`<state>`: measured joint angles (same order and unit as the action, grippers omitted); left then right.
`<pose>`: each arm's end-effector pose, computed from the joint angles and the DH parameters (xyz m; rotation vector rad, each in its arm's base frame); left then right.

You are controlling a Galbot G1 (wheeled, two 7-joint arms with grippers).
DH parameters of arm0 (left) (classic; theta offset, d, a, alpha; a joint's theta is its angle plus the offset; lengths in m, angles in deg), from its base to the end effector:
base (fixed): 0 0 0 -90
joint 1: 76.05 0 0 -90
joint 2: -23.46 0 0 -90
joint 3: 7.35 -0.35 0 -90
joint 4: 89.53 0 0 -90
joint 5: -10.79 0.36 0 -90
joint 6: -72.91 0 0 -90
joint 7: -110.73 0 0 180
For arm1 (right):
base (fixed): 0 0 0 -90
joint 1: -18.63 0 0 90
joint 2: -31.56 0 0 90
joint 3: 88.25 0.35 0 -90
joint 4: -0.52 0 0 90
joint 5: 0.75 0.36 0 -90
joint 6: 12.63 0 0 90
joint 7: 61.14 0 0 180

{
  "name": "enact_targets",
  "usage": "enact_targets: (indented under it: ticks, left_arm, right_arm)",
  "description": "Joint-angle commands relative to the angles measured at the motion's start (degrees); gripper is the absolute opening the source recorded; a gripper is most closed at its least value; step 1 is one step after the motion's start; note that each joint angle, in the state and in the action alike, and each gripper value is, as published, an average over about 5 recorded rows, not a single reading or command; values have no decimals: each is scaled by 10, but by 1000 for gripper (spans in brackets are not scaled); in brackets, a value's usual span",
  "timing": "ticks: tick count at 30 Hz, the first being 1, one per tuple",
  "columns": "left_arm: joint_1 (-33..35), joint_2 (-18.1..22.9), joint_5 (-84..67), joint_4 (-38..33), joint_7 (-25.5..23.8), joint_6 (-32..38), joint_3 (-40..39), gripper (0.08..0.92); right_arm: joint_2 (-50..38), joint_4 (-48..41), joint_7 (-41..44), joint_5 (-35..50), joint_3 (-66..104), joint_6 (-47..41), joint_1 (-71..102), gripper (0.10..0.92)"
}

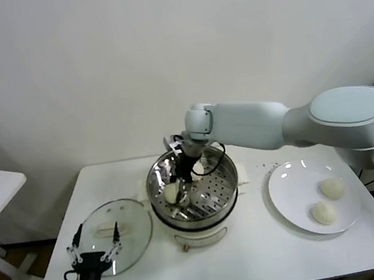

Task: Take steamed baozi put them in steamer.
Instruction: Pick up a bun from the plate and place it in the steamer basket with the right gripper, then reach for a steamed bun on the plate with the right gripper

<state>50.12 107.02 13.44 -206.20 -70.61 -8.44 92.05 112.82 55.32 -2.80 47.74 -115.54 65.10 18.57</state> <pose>0.1492 0.0733 -0.3337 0.0581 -3.1095 -0.3629 0.5909 0.1737 -0.1343 1.7642 -1.3111 1.1688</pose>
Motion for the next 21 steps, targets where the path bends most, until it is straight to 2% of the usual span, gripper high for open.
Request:
enact_targets:
  ticks: [1,5,12,21]
  left_arm:
    - [1,0,0,1,0,1,0,823]
    - [1,0,0,0,0,0,1,823]
    - [-2,-1,0,-2,0,-2,1,823]
    - [-4,-3,0,6,1,1,-1,823]
  right_arm:
    - [2,-1,4,-8,0,3,0,727]
    - [1,1,7,-8,2,6,-10,808]
    - [-42,61,20,-5,-11,20,-80,823]
    - [-219,217,51,-22,-46,38,-210,823]
